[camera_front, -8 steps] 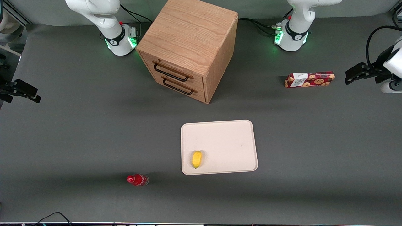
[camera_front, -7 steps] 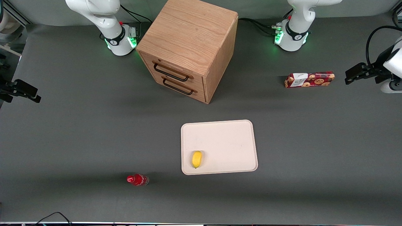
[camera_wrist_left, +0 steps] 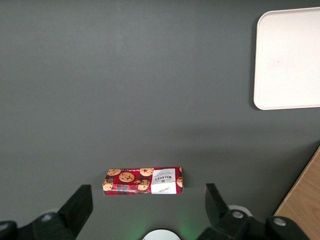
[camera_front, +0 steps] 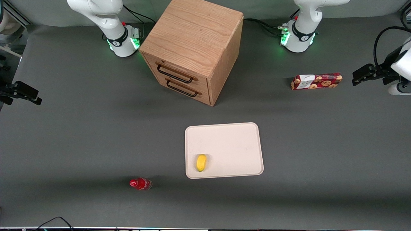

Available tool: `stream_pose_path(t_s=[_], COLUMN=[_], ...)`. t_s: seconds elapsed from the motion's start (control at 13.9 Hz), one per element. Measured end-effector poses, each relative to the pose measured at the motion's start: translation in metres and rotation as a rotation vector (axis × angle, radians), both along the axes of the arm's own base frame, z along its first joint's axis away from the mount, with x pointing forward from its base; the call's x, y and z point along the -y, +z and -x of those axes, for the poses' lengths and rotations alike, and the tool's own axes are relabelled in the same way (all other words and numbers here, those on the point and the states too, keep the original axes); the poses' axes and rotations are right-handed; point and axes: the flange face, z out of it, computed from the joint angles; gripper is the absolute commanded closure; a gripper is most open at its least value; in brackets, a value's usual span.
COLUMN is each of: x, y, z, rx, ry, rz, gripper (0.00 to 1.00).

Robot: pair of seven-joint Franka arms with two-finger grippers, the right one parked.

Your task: Place red cookie box on tray

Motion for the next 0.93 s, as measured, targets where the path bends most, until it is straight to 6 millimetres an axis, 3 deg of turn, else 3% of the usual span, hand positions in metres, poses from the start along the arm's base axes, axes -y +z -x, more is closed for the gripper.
stream_pose_path(t_s=[0.93], x=[0.0083], y=[-0.0048], z=[0.0015], rx=[-0.030], ry=[-0.016], rz=[0.000], gripper=[0.00])
